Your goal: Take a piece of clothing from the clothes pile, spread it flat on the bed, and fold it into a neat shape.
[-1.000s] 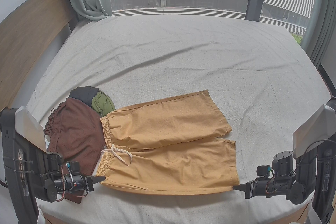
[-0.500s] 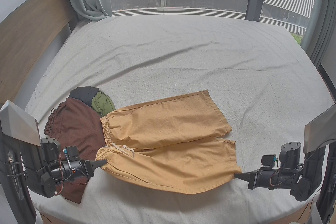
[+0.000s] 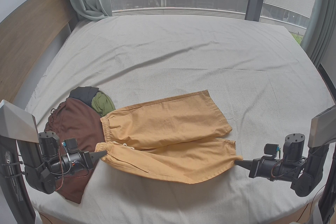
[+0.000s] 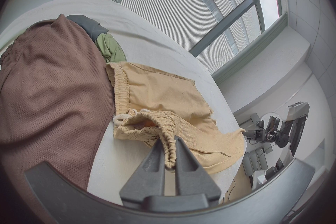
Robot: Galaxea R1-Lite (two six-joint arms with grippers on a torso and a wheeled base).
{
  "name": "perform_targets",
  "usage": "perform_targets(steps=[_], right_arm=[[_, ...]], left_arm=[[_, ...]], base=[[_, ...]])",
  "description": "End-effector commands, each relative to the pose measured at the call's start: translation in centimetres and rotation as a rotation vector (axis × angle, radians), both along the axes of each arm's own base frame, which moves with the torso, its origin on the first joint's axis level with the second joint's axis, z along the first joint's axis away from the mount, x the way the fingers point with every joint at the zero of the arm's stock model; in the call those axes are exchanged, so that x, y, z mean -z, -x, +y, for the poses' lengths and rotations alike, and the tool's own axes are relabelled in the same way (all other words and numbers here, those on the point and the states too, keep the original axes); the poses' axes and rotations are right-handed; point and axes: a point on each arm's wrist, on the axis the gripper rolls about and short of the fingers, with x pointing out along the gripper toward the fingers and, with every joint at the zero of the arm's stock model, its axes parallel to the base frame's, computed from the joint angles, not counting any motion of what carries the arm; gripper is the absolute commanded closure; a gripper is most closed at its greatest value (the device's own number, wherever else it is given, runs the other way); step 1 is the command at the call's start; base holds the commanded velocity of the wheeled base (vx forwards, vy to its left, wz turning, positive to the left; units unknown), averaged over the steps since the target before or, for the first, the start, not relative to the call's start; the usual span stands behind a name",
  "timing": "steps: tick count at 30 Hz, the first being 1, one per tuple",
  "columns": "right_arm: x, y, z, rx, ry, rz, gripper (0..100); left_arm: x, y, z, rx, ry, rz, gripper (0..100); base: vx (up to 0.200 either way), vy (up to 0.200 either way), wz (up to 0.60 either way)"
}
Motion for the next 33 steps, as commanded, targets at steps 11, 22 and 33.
perform_targets(steps=[11, 22, 33], right_arm=[[-2.4, -2.2, -0.3, 0.061, -0.084, -0.111, 100], [-3.2, -2.7, -0.1, 0.060, -0.104, -0.146, 100], [-4.4, -3.3, 0.1, 0.084, -0.109, -0.210, 100]], left_arm=[[-1.0, -2.0, -0.3, -0.076, 0.041, -0.040, 100], [-1.7, -2.2, -0.5, -0.085, 0.058, -0.055, 100], [-2.9, -2.5, -0.7, -0.123, 0.073, -0.087, 100]], base=[[0.000, 0.000, 0.00], [0.000, 0.000, 0.00], [0.000, 0.000, 0.00]])
